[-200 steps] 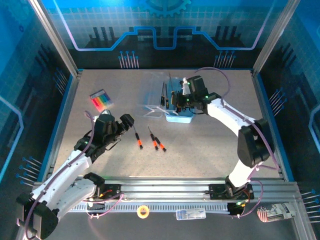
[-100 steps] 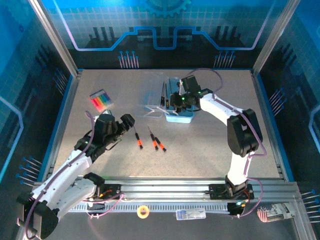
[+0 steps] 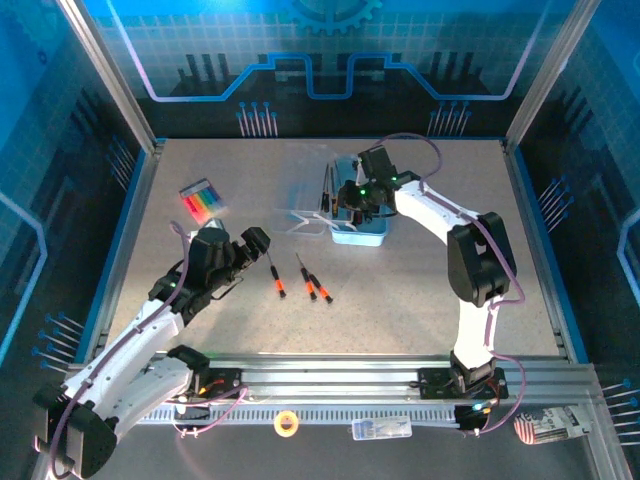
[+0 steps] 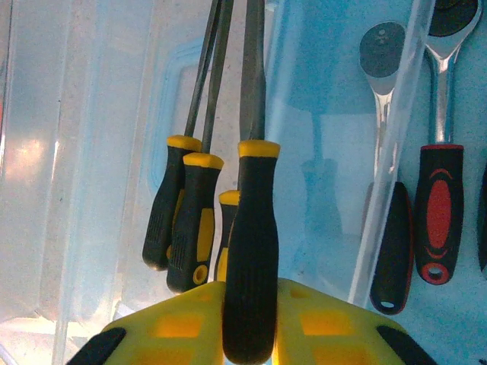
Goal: Pack the tool kit
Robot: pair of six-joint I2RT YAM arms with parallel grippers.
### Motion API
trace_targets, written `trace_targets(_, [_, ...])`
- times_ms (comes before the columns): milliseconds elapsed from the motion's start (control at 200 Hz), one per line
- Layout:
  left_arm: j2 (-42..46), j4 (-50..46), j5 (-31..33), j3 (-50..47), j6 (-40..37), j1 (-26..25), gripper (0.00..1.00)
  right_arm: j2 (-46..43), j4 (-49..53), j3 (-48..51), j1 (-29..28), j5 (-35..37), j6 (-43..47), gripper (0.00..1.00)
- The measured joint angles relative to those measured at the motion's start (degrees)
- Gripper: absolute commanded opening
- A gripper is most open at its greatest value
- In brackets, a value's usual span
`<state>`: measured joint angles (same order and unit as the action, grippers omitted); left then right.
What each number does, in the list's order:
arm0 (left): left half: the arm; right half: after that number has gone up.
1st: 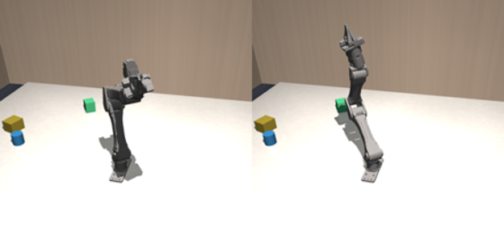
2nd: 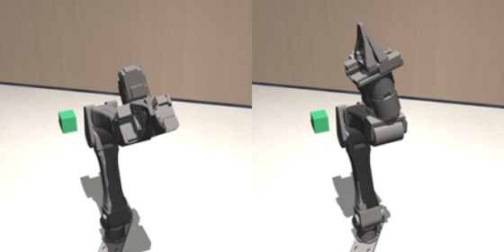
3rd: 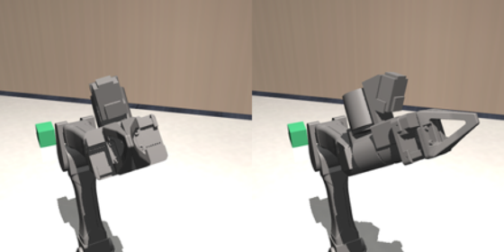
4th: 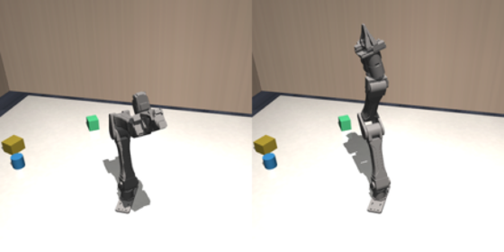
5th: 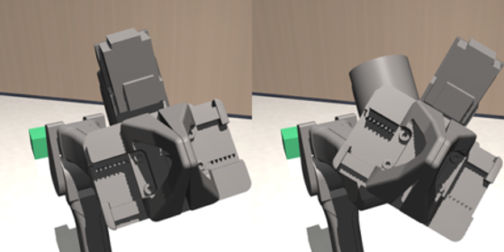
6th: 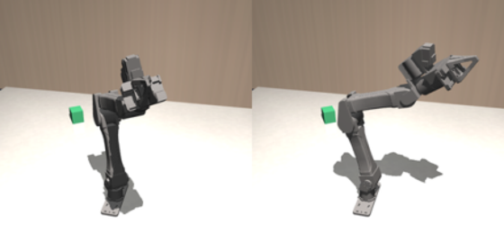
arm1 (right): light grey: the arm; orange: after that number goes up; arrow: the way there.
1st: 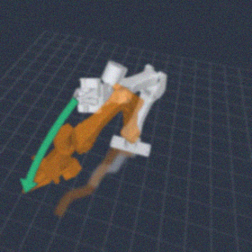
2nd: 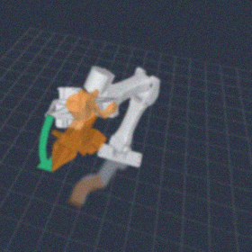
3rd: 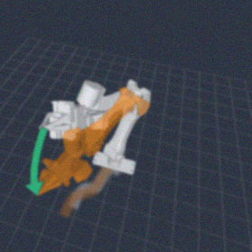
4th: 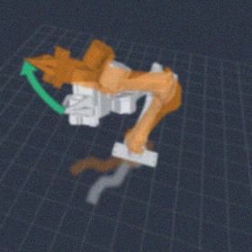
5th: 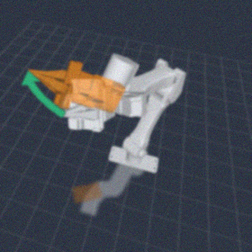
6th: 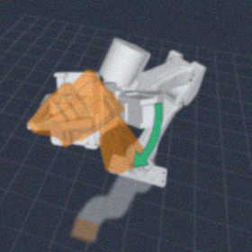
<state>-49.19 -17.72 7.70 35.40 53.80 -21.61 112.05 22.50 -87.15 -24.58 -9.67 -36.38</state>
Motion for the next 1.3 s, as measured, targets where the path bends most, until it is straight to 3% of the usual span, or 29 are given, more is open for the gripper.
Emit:
trace_targets(590, [0.00, 0.00, 0.00, 0.00, 0.00, 0.09, 0.99, -0.24, -1.64, 0.70, 0.00, -1.22, -1.18, 0.28])
trace_targets(795, [0.00, 0.00, 0.00, 0.00, 0.00, 0.09, 0.99, -1.92, -2.43, 2.93, 0.00, -1.20, -1.16, 0.26])
trace_targets(1301, [-0.46, 0.00, 0.00, 0.00, 0.02, 0.09, 0.97, -3.52, -0.04, 0.94, -0.22, 5.18, 4.74, 0.29])
